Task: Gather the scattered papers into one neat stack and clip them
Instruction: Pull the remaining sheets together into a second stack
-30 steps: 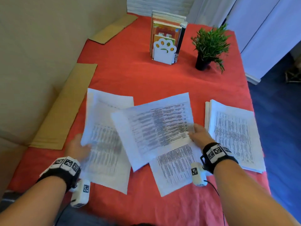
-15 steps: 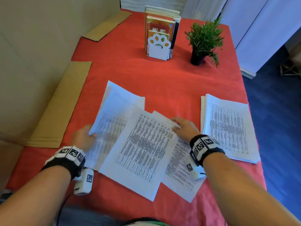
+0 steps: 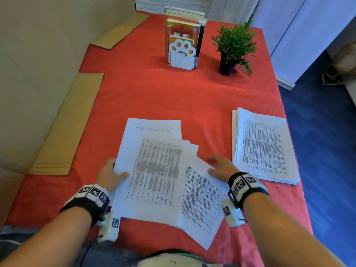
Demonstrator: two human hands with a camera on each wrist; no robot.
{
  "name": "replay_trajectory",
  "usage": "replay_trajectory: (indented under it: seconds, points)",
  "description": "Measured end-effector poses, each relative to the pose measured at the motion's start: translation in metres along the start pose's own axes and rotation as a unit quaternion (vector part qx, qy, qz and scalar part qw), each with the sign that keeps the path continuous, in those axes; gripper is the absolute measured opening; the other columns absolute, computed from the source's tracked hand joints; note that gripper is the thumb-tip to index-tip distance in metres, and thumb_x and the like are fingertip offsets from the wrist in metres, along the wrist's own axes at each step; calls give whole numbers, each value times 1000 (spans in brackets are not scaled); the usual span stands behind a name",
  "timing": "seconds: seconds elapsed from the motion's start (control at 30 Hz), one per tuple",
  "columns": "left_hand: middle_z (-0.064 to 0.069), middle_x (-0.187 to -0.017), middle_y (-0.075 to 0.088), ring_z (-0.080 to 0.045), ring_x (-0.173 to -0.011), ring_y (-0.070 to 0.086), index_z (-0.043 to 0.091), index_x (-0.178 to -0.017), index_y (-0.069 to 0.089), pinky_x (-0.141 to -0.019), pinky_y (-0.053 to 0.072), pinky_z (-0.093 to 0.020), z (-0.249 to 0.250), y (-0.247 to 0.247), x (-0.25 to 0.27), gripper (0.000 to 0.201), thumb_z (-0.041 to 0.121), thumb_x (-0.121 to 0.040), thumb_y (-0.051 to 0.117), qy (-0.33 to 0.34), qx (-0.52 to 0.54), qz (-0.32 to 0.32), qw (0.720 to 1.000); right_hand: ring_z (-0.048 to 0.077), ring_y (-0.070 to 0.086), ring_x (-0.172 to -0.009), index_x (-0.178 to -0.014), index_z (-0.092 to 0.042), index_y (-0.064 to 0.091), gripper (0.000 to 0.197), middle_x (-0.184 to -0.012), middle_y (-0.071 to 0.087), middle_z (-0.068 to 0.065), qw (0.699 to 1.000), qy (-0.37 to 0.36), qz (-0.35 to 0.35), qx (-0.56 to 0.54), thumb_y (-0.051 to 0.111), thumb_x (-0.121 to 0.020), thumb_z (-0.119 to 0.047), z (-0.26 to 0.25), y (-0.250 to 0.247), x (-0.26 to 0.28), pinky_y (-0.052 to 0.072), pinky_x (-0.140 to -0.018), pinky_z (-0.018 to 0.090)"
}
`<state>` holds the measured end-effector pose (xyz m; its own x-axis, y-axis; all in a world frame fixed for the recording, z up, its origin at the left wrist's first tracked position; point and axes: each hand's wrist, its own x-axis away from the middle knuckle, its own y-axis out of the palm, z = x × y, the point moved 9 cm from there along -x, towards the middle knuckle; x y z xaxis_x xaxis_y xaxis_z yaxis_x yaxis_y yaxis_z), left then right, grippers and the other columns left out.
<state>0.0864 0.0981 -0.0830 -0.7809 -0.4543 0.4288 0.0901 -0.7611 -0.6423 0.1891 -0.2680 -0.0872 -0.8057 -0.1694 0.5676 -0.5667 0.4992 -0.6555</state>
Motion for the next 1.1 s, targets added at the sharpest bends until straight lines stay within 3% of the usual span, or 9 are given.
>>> replay_trajectory:
  seconds: [0.13,0.37,0.47,0.6,0.7,0.8,0.93,1.0,1.1]
  points:
    - [-25,-119,62,-38,-106,59,-4,-120,53,-85,45,-39,-8,-16,-11,40,8,-84,65,-2,-33,50,998,26,60,-101,-125,-14,54,37,-120,62,11,996,26,58,56,53,-88,-18,13,-3,14,51,-90,36]
    - [-36,-114,56,-48,-105,55,-14,-106,49,-84,42,-44,-17,-33,-13,23,-3,-87,50,-52,-71,135,987,28,58,-85,-108,1,58,21,-91,60,14,963,18,250,-97,50,-90,-7,12,-96,34,38,-65,24]
    - [-33,-117,56,-45,-107,54,-10,-108,49,-88,41,-43,-4,-17,-3,22,-7,-86,46,-46,-50,117,991,25,58,-82,-105,0,61,20,-89,60,11,954,-12,260,-145,51,-88,-7,-4,-114,35,37,-59,23]
    - [-31,-118,57,-44,-107,56,-9,-116,51,-86,44,-44,4,29,3,30,-1,-86,46,-47,-55,16,997,32,62,-100,-112,-2,61,28,-104,65,17,970,-4,183,-163,48,-87,-7,-15,-69,26,49,-82,34]
    - [-25,-98,60,-37,-94,57,-1,-88,57,-74,39,-37,6,55,10,13,-1,-89,44,-64,-50,-61,995,32,59,-109,-126,-6,54,39,-116,62,17,977,13,145,-153,44,-88,-5,-10,-17,29,45,-89,32]
    - [-8,-68,40,-24,-66,41,10,-60,37,-63,30,-30,5,66,11,32,3,-91,41,-80,-44,-110,990,29,57,-108,-127,-9,51,40,-117,61,14,983,24,118,-142,43,-88,-4,-2,13,34,41,-87,29]
    - [-10,-83,52,-27,-70,49,-3,-101,53,-62,36,-30,13,52,5,23,12,-91,38,-85,-3,-91,992,34,52,-112,-128,-11,50,47,-120,52,15,976,77,190,-68,51,-81,-7,16,5,38,44,-95,39]
    - [-12,-112,56,-33,-94,56,-1,-124,47,-77,44,-33,20,50,2,37,16,-92,38,-87,0,-88,992,39,46,-119,-137,-9,42,55,-129,44,20,972,118,193,-67,48,-83,-5,24,4,40,40,-103,43]
    - [-19,-138,39,-37,-119,46,4,-129,42,-102,40,-43,32,55,3,42,23,-92,38,-86,-32,-89,992,39,46,-119,-135,-3,40,51,-133,38,24,982,118,133,-63,42,-85,-2,15,18,38,36,-103,36]
